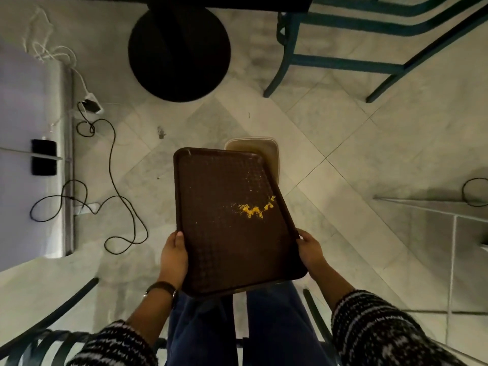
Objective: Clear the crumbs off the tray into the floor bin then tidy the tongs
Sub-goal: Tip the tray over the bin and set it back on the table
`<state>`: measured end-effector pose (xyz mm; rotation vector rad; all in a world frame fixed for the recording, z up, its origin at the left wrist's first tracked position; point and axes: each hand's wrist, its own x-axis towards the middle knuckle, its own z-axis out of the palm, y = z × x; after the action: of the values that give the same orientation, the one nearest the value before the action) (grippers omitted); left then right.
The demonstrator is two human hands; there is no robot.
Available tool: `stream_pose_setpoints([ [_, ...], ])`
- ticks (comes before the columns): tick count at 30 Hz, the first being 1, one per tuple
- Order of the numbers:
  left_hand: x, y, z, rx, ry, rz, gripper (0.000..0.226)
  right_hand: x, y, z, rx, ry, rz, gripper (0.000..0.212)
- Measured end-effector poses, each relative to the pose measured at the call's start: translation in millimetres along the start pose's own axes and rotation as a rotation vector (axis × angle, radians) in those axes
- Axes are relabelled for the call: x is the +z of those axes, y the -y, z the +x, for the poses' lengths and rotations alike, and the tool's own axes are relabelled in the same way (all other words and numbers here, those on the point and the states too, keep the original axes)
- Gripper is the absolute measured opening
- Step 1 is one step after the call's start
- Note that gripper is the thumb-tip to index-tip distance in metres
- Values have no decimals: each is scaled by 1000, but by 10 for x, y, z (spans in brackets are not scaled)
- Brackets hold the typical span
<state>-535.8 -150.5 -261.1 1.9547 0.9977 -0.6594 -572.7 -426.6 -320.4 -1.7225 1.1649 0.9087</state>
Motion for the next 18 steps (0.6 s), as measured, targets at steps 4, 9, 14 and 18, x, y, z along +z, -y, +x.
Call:
stream_pose_setpoints([
  [4, 202, -195, -77, 7, 4, -7, 40, -205, 118, 225, 29, 1, -69, 39],
  [9, 339, -400, -144, -24, 36, -84, 43, -378, 197, 329, 38, 56, -175, 38],
  [14, 431, -578, -153, -70, 35, -171, 43, -439, 158, 375, 76, 62, -139, 41],
  [18, 432, -667, -170, -67, 15, -201, 44, -420, 188, 319, 62, 53, -177, 43],
])
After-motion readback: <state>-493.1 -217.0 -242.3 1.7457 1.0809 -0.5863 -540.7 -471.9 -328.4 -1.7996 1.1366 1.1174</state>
